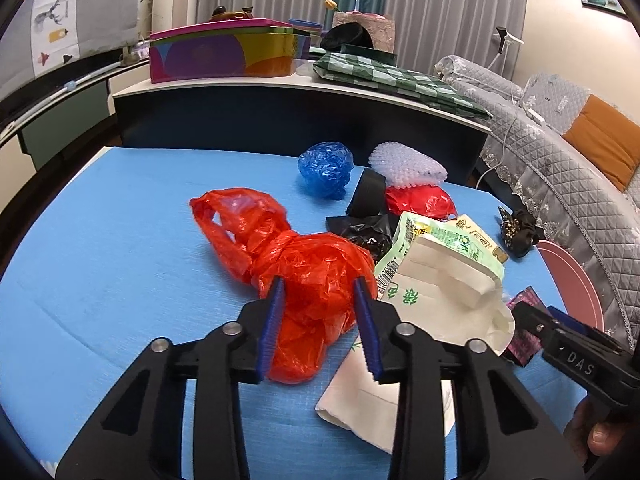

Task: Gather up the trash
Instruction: 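Grasp the red plastic bag with the left tool while the right tool grasps the black printed card, then carry the red bag and black card over the pink bin with both tools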

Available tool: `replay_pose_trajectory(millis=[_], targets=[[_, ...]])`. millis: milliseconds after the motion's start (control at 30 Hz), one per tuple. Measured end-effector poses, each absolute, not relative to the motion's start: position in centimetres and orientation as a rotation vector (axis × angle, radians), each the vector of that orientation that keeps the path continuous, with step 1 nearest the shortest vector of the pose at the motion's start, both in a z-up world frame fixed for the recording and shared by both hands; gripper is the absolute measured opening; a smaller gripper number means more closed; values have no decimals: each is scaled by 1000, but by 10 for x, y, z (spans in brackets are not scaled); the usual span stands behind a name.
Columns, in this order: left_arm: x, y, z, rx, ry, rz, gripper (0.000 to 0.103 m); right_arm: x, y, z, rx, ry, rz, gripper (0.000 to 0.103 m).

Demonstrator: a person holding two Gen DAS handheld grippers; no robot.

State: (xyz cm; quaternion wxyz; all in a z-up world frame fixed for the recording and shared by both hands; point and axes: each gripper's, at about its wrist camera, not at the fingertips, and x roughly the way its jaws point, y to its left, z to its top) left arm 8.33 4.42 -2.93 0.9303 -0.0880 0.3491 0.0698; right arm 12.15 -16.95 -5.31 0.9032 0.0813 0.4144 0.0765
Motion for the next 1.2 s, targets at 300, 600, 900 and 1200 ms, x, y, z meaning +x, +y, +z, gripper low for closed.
replay_pose_trajectory(millis=[300, 600, 900, 1200], targets=[[71, 44, -16, -174, 687, 144, 20, 103, -169, -30, 131, 776, 190, 19], [52, 45, -8, -189, 677, 143, 18, 88, -169, -30, 101, 790, 192, 60], [46, 47, -6, -189, 674, 140, 18, 86, -143, -52, -79, 847, 221, 89], [48, 51, -6, -193, 669, 140, 17, 96, -132, -64, -129, 884, 208, 76]])
